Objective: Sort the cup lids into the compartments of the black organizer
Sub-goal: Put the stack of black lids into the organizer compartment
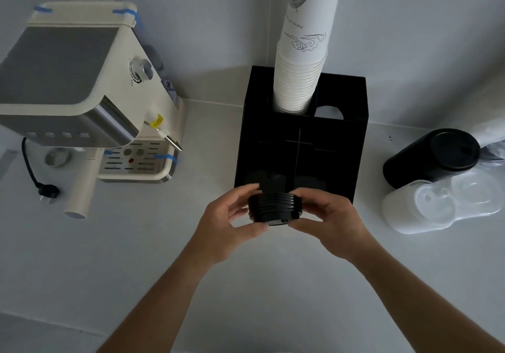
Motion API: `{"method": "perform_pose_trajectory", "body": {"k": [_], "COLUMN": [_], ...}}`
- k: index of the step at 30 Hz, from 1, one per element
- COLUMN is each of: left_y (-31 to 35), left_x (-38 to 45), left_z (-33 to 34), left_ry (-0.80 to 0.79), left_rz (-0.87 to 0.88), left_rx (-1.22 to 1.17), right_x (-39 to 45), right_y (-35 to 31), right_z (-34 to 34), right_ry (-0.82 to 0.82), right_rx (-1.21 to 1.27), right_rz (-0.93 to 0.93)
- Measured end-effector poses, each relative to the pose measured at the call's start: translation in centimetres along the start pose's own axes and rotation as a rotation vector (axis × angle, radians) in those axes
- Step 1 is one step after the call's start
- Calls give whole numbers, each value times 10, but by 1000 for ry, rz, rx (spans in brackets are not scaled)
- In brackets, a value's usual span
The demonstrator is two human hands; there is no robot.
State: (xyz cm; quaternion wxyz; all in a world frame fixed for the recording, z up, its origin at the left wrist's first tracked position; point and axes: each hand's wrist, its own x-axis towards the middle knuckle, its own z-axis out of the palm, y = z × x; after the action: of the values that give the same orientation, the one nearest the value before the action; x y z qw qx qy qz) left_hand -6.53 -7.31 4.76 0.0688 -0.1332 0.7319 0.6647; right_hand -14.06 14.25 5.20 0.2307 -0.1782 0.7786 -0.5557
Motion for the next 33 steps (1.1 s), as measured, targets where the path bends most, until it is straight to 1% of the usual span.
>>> {"method": "perform_pose_trajectory", "body": {"k": [5, 9, 12, 17, 19, 21, 27, 30, 33], "left_y": [5, 6, 9, 8, 9, 11, 7, 12, 20], "left_x": [21, 36, 45, 58, 60, 61, 76, 81, 84], "left_z": [3, 6, 10, 20, 23, 26, 32, 33, 34], "left_ry": [51, 86, 128, 291, 302, 289, 309, 342, 371], "left_rz": [14, -33, -72, -258, -302, -341, -580, -695, -735], "left_rx": [-6, -66, -107, -196, -240, -270, -298, -417, -516], "right_x": [20, 32, 43, 73, 89, 104, 135, 143, 148], "right_y": [5, 6, 5, -3, -9, -15, -35, -36, -40], "right_z": [-9, -11, -9, -8, -8, -6, 2, 8, 11], "right_ry": [26, 77, 107, 121, 107, 69, -116, -195, -317], "right_rx": [70, 81, 68, -77, -165, -257, -571, -713, -803], "right_rz": [68, 106, 179, 266, 283, 290, 283, 291, 353]}}
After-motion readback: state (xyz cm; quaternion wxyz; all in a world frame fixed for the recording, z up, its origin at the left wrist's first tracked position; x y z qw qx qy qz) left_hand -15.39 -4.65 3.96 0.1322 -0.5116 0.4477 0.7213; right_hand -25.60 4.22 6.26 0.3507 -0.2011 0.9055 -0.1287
